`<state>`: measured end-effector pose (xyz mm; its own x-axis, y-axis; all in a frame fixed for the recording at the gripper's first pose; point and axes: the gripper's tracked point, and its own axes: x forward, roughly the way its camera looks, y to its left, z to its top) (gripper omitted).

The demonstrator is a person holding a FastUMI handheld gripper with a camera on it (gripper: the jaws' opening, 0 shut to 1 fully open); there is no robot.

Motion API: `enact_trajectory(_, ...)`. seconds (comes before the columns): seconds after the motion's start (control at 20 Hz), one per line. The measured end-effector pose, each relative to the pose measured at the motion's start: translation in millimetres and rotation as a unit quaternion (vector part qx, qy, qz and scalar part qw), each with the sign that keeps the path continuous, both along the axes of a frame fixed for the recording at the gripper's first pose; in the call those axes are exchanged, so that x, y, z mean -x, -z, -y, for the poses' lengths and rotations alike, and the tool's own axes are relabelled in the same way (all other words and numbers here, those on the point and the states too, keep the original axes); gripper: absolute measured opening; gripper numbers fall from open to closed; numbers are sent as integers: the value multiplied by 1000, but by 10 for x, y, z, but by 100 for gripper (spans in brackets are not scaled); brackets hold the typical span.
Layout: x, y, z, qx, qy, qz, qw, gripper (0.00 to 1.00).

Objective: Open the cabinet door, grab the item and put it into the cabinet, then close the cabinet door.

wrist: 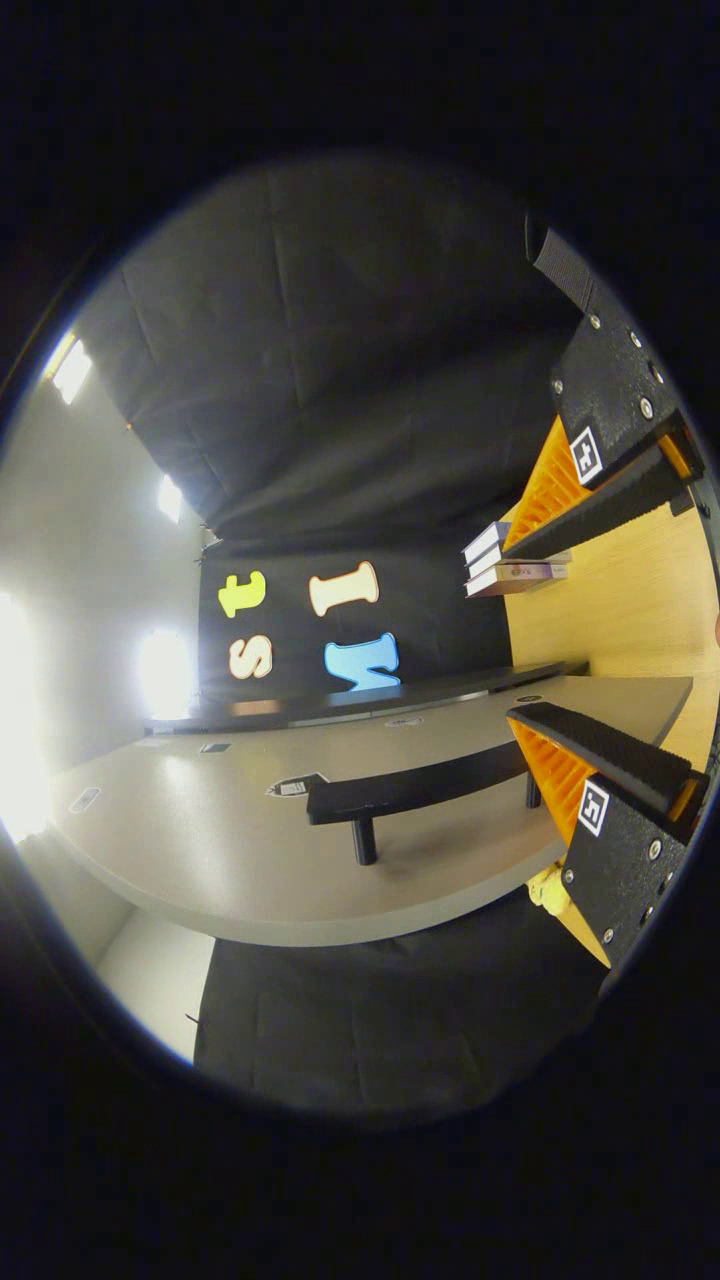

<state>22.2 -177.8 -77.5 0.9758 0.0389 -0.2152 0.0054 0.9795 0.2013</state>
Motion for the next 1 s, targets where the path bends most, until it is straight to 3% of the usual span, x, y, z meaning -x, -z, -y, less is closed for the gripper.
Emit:
enact_trajectory(0.25, -51, -57, -938, -14, -63, -14, 998, 91)
enact_trajectory(0.55, -393, -115, -1959, -6, -160, -23, 987, 93)
enact_trajectory(1.0, -665, -65, -2460, 24, -187, 29, 982, 94)
